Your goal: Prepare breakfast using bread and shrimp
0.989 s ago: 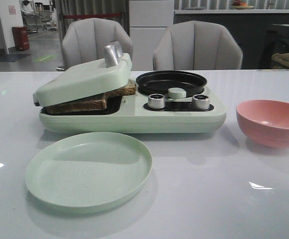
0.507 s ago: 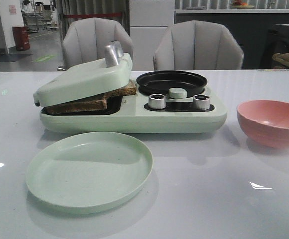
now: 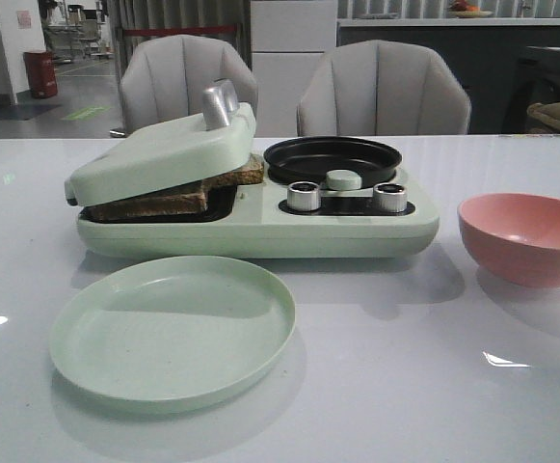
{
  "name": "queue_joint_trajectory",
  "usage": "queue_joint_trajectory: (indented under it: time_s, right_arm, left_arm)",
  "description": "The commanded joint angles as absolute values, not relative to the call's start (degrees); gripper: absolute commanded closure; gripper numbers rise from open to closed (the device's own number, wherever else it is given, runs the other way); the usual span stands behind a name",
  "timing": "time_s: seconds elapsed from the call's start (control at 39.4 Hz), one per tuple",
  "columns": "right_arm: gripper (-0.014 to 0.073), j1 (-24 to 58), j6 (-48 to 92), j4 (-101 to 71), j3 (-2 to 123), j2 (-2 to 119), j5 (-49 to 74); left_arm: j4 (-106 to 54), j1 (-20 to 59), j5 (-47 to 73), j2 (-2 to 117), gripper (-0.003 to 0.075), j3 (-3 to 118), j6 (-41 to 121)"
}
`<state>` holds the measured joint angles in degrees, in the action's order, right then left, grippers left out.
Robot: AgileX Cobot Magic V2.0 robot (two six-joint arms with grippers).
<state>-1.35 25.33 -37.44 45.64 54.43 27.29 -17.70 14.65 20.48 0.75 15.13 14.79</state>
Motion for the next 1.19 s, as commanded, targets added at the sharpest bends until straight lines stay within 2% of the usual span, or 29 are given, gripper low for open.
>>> queue_joint_trajectory:
  time_s: [0.0, 0.33, 0.96, 1.07, 1.17]
  right_arm:
    - [0.0057, -5.30, 25.76, -39.41, 48.89, 57.56, 26.74]
    - [0.0057, -15.24, 25.76, -42.97, 55.00, 74.90, 30.09]
    - [0.0060, -15.70, 25.76, -43.01, 64.09, 98.56, 30.61]
    - [0.0100, -15.56, 25.88, -43.01, 65.09, 101.49, 30.87]
    - [0.0176, -14.87, 26.77, -43.01, 66.93, 104.17, 32.54]
  left_arm:
    - [-18.25, 15.06, 16.43, 1.33, 0.0607, 16.70, 14.21]
    - [-18.25, 15.06, 16.43, 1.33, 0.0606, 16.70, 14.21]
    - [-18.25, 15.06, 16.43, 1.33, 0.0606, 16.70, 14.21]
    - [-18.25, 15.06, 16.43, 1.33, 0.0606, 16.70, 14.21]
    - [-18.25, 15.06, 16.43, 1.33, 0.0606, 16.70, 14.21]
